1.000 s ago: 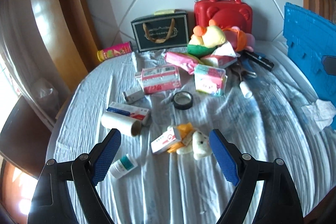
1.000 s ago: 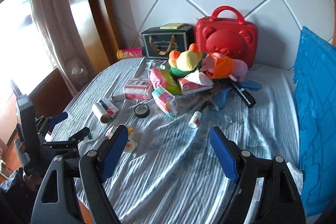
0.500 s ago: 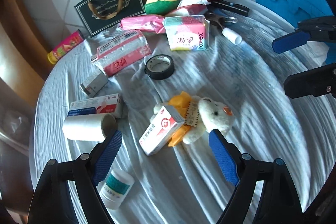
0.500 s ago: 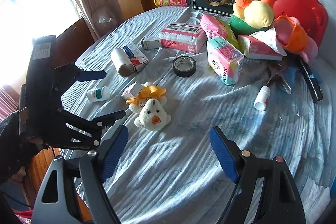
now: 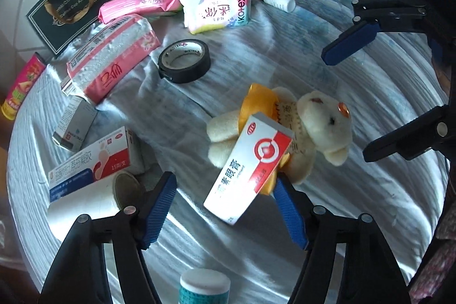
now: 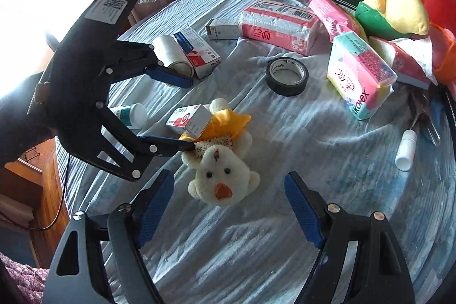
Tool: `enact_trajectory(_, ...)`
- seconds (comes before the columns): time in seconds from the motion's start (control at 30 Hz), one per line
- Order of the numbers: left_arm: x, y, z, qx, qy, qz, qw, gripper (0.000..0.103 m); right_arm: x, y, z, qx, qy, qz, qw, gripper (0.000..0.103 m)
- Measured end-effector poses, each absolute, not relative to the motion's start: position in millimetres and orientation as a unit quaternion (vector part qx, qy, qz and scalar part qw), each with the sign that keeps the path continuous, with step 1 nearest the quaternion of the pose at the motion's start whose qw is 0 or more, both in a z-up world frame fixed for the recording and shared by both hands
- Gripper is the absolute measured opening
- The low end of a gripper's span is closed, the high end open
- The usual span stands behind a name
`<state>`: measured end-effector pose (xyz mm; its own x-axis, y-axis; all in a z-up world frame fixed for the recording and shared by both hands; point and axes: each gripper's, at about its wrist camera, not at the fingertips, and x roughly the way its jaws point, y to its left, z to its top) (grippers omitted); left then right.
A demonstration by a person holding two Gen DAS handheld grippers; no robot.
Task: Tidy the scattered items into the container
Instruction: 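Grasp the white-red medicine box with the left tool while the right tool grasps the white bunny plush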
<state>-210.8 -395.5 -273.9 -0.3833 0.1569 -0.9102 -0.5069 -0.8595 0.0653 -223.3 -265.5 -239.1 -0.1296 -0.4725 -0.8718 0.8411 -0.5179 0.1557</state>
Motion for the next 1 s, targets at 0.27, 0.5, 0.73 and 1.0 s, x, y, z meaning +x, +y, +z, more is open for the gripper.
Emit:
enact_trajectory(0.27,-208,-404,-268,-0.503,0.142,0.822,0.227,0.028,-232,-302,-261,0.497,0.229,-0.696,0.466,0.073)
enact_trajectory(0.5,-215,-413,-269,-0.509,0.106,0.831,0.196,0.039,-230,-323,-278,0.504,0.273,-0.692,0.438,0.064)
enact_trajectory(0.73,-220,-411,-276,-0.528,0.103,0.824,0.176,0.054,-231,-312,-268,0.503,0.296,-0.72,0.376,0.047)
enact_trajectory(1.0,-226,-400,-279,-0.537,0.104,0.823,0.155,0.052,-246,-259,-254,0.53,0.214,-0.753,0.326,0.047)
